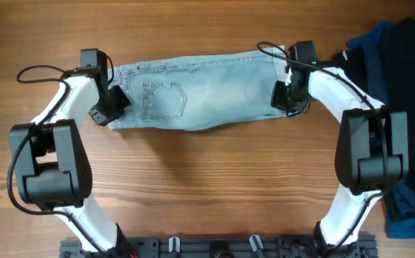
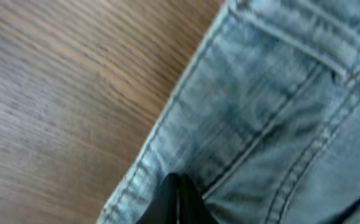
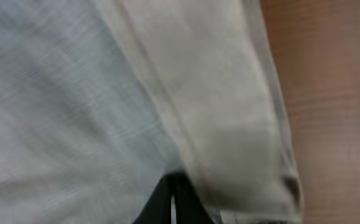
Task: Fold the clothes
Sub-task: 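Lay the folded edge down and press it flat with both grippers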
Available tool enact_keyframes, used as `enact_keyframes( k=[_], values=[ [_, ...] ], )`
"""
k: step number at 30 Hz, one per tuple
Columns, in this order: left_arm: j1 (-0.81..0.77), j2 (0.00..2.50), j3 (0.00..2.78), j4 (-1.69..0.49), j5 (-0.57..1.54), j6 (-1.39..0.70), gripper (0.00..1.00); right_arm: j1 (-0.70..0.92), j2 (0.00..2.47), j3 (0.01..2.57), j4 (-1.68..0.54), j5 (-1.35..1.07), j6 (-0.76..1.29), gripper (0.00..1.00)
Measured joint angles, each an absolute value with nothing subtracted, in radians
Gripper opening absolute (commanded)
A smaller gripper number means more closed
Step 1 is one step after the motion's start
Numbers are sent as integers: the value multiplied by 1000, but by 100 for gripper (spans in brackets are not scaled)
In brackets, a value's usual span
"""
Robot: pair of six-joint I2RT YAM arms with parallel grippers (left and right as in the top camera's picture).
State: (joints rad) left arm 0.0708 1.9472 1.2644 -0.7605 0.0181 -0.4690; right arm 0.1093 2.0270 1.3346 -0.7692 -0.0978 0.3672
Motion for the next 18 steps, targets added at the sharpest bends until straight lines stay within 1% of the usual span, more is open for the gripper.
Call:
enact_keyframes(
  k=[1,4,6,7,9,11,14,15,16,18],
  values=[
    [71,1951,1265,-739,-5,-469,4,112,2026,1338,-836,-92,393,4],
    [68,1969,1266,-700,-44,-469,4,117,2025,1337,-931,-80,416,4],
    [68,1969,1265,-667,-50,-467,4,117,2025,1336,-950,-83,405,4],
    [68,1974,1264,-606,-58,-450,4,117,2022,1332,-952,-88,387,4],
    [68,1980,1261,-536,-63,-430,4,117,1966,1302,-967,-118,338,4],
    [68,1984,1261,-505,-56,-419,4,117,1853,1291,-965,-134,317,4],
    [70,1972,1261,-503,-1,-415,4,117,1664,1291,-815,-151,299,4],
    [70,1953,1261,-503,15,-412,4,117,1634,1291,-764,-154,282,4],
    [69,1907,1261,-503,34,-412,4,117,1613,1296,-628,-157,246,4],
    [67,1778,1261,-498,64,-411,4,117,1624,1295,-539,-157,204,4]
  ],
)
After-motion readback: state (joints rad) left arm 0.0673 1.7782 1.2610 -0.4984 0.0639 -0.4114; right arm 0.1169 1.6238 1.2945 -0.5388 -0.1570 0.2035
